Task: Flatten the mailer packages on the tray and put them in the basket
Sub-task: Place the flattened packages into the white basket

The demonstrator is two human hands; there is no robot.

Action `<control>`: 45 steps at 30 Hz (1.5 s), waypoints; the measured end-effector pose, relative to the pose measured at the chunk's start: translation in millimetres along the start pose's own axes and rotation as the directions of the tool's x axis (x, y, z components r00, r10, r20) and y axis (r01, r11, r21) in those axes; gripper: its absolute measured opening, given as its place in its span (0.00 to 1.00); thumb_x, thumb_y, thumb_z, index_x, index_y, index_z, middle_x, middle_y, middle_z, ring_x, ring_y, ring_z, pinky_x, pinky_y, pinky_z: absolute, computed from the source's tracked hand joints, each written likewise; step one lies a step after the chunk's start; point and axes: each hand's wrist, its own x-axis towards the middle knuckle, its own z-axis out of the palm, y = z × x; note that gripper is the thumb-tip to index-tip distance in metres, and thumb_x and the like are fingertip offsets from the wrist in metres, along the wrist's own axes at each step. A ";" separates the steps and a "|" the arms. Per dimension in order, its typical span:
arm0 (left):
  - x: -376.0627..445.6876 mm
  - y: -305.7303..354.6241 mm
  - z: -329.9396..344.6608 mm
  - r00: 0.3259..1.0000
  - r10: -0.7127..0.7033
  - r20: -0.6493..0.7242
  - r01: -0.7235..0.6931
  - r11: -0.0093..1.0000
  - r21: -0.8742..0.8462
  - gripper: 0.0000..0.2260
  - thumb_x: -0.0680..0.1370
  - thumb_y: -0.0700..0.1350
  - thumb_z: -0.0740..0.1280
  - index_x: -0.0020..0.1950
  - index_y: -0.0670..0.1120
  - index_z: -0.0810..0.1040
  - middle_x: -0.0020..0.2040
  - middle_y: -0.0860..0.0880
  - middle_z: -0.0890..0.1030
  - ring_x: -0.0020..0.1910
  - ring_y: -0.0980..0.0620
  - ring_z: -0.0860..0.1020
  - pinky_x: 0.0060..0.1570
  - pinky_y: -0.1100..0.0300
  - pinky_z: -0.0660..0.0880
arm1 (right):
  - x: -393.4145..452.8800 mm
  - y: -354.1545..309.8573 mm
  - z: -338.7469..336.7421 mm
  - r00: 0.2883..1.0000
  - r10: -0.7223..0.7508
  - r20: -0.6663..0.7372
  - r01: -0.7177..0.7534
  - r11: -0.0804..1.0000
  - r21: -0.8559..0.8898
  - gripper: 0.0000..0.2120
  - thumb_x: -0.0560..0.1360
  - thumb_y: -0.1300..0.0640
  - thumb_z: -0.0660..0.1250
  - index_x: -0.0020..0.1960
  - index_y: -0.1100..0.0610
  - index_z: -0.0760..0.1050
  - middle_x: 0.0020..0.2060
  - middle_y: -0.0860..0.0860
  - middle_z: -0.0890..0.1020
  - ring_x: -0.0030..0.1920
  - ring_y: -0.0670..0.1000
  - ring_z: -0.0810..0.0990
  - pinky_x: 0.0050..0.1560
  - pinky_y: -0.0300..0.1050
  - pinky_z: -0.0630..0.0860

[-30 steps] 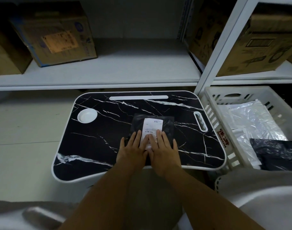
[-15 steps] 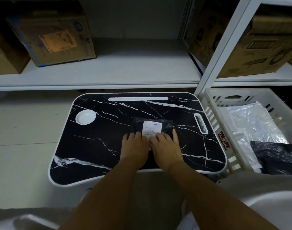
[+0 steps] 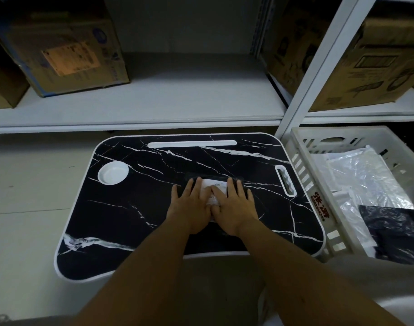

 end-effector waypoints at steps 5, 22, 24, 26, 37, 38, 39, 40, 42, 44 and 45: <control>0.2 2.3 4.4 0.995 -0.100 0.024 0.102 0.993 -0.067 0.26 0.81 0.60 0.41 0.78 0.55 0.40 0.78 0.44 0.36 0.77 0.45 0.36 0.71 0.33 0.40 | -1.3 -5.5 3.2 0.996 0.084 -0.024 -0.083 0.996 0.037 0.27 0.82 0.43 0.45 0.78 0.46 0.44 0.78 0.59 0.43 0.77 0.59 0.38 0.75 0.64 0.42; -18.6 9.5 6.8 0.912 -0.409 0.029 0.410 0.908 -0.088 0.33 0.79 0.64 0.36 0.78 0.44 0.39 0.78 0.44 0.39 0.77 0.45 0.39 0.72 0.37 0.40 | -9.0 -23.8 3.8 0.892 0.452 -0.021 -0.445 0.884 0.142 0.34 0.80 0.37 0.41 0.79 0.55 0.45 0.77 0.63 0.44 0.77 0.60 0.41 0.73 0.68 0.42; -21.7 5.5 2.9 0.892 -0.450 0.035 0.452 0.890 -0.066 0.33 0.80 0.62 0.38 0.78 0.43 0.41 0.79 0.43 0.41 0.78 0.44 0.42 0.72 0.37 0.42 | -13.2 -20.9 1.6 0.878 0.479 -0.001 -0.473 0.869 0.146 0.31 0.81 0.39 0.41 0.79 0.53 0.46 0.78 0.61 0.45 0.78 0.60 0.42 0.72 0.69 0.43; -24.5 2.7 -1.2 0.867 -0.496 0.044 0.497 0.867 -0.038 0.31 0.82 0.59 0.41 0.78 0.41 0.46 0.79 0.41 0.47 0.78 0.43 0.46 0.73 0.38 0.47 | -17.2 -18.0 0.3 0.867 0.499 -0.001 -0.493 0.857 0.147 0.29 0.82 0.42 0.43 0.79 0.53 0.48 0.78 0.61 0.48 0.78 0.59 0.45 0.72 0.68 0.45; -40.7 16.0 -19.9 0.780 -0.575 0.248 0.546 0.430 -0.719 0.19 0.78 0.42 0.60 0.67 0.37 0.60 0.64 0.37 0.71 0.62 0.39 0.73 0.58 0.49 0.72 | -42.9 -19.5 -25.7 0.758 0.649 0.056 -0.549 0.590 0.592 0.22 0.80 0.50 0.58 0.69 0.61 0.60 0.65 0.62 0.70 0.63 0.62 0.72 0.59 0.54 0.71; -40.9 16.5 -19.9 0.781 -0.564 0.268 0.545 0.407 -0.733 0.19 0.78 0.42 0.61 0.66 0.36 0.60 0.63 0.37 0.73 0.61 0.40 0.74 0.58 0.49 0.72 | -44.6 -21.3 -27.5 0.759 0.645 0.093 -0.545 0.550 0.633 0.23 0.80 0.50 0.59 0.69 0.62 0.59 0.65 0.62 0.71 0.63 0.63 0.73 0.59 0.54 0.71; -41.5 16.2 -19.0 0.779 -0.561 0.280 0.549 0.395 -0.737 0.19 0.78 0.42 0.62 0.66 0.36 0.62 0.62 0.38 0.74 0.60 0.40 0.75 0.56 0.50 0.73 | -46.0 -22.4 -29.1 0.761 0.639 0.116 -0.538 0.521 0.663 0.24 0.79 0.51 0.60 0.69 0.62 0.58 0.64 0.62 0.72 0.63 0.63 0.74 0.59 0.53 0.71; -42.3 15.1 -18.1 0.780 -0.559 0.281 0.550 0.400 -0.733 0.18 0.78 0.43 0.63 0.64 0.36 0.65 0.60 0.39 0.75 0.57 0.42 0.77 0.54 0.51 0.74 | -48.1 -22.9 -30.9 0.763 0.633 0.130 -0.531 0.500 0.684 0.25 0.78 0.52 0.62 0.69 0.62 0.58 0.63 0.61 0.74 0.62 0.62 0.74 0.58 0.52 0.71; -46.6 12.4 -17.9 0.810 -0.529 0.255 0.528 0.467 -0.709 0.11 0.77 0.43 0.63 0.56 0.38 0.73 0.54 0.41 0.79 0.48 0.46 0.77 0.45 0.55 0.74 | -54.1 -22.9 -34.3 0.781 0.607 0.146 -0.512 0.489 0.706 0.25 0.77 0.53 0.63 0.69 0.62 0.58 0.61 0.60 0.76 0.61 0.62 0.75 0.57 0.51 0.71; -48.4 9.6 -16.9 0.831 -0.505 0.233 0.502 0.501 -0.705 0.08 0.77 0.43 0.63 0.52 0.39 0.77 0.47 0.44 0.78 0.43 0.47 0.76 0.41 0.57 0.72 | -58.7 -23.6 -37.0 0.820 0.553 0.146 -0.483 0.534 0.694 0.25 0.76 0.54 0.63 0.69 0.58 0.58 0.59 0.59 0.77 0.60 0.61 0.76 0.58 0.52 0.72; -49.0 9.5 -18.2 0.834 -0.504 0.224 0.491 0.493 -0.718 0.09 0.77 0.42 0.63 0.53 0.39 0.78 0.46 0.44 0.77 0.44 0.47 0.76 0.41 0.57 0.73 | -61.4 -23.9 -39.5 0.838 0.526 0.142 -0.466 0.557 0.688 0.25 0.75 0.53 0.63 0.69 0.55 0.58 0.58 0.58 0.77 0.60 0.61 0.76 0.60 0.52 0.72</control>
